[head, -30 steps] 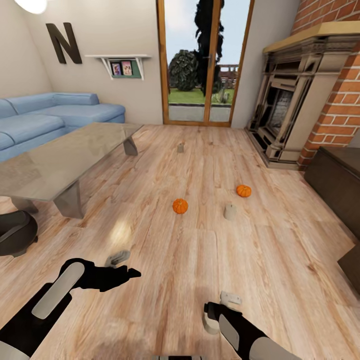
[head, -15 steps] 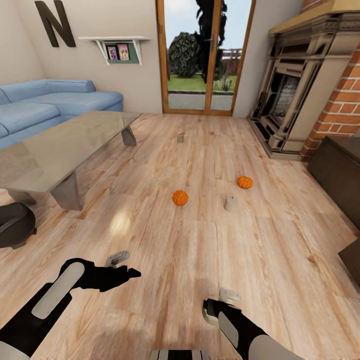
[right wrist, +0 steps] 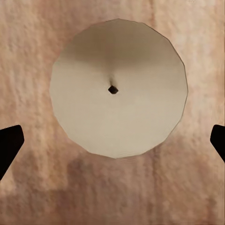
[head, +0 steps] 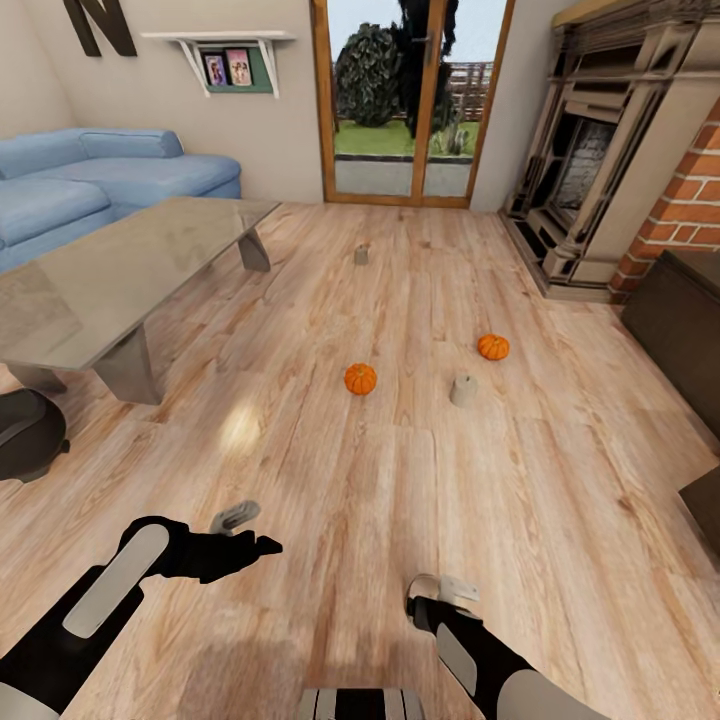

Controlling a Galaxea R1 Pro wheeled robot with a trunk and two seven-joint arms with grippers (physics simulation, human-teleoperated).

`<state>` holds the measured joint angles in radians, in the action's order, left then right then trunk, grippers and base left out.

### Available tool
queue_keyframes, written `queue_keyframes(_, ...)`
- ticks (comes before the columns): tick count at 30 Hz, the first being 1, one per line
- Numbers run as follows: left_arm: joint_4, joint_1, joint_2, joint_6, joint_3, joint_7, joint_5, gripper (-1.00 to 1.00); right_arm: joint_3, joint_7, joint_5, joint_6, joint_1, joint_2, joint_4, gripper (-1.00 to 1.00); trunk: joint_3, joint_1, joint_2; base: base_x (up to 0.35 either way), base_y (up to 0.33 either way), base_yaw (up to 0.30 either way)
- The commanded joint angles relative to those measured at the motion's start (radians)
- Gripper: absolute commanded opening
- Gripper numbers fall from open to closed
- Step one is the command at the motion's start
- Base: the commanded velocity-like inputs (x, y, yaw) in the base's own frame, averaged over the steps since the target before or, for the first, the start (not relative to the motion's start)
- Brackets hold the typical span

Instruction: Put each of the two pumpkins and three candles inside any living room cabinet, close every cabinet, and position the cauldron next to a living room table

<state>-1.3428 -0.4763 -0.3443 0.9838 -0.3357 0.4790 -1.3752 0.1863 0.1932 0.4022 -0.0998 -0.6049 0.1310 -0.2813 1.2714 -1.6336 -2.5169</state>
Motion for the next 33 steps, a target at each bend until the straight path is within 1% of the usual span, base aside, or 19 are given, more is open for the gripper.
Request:
queue_keyframes(1, -0.001, -0.001, -0.001, 0.000, -0.002, 0.010, -0.011, 1.00, 0.009, 0.008, 0.006, -0.005, 0.000, -0.001, -0.002, 1.00, 0.001, 0.000, 0.000, 0.000, 0.000, 0.000)
queue_keyframes(9, 0.000, -0.001, -0.001, 0.000, -0.002, 0.010, -0.010, 1.00, 0.009, 0.008, 0.006, 0.000, -0.001, -0.001, -0.001, 1.00, 0.001, 0.000, 0.000, 0.003, 0.000, 0.000)
queue_keyframes(33, 0.002, 0.000, 0.000, 0.000, -0.003, 0.011, -0.008, 1.00, 0.009, 0.008, 0.006, 0.000, 0.000, -0.001, -0.002, 1.00, 0.001, 0.000, 0.000, 0.111, 0.000, 0.000)
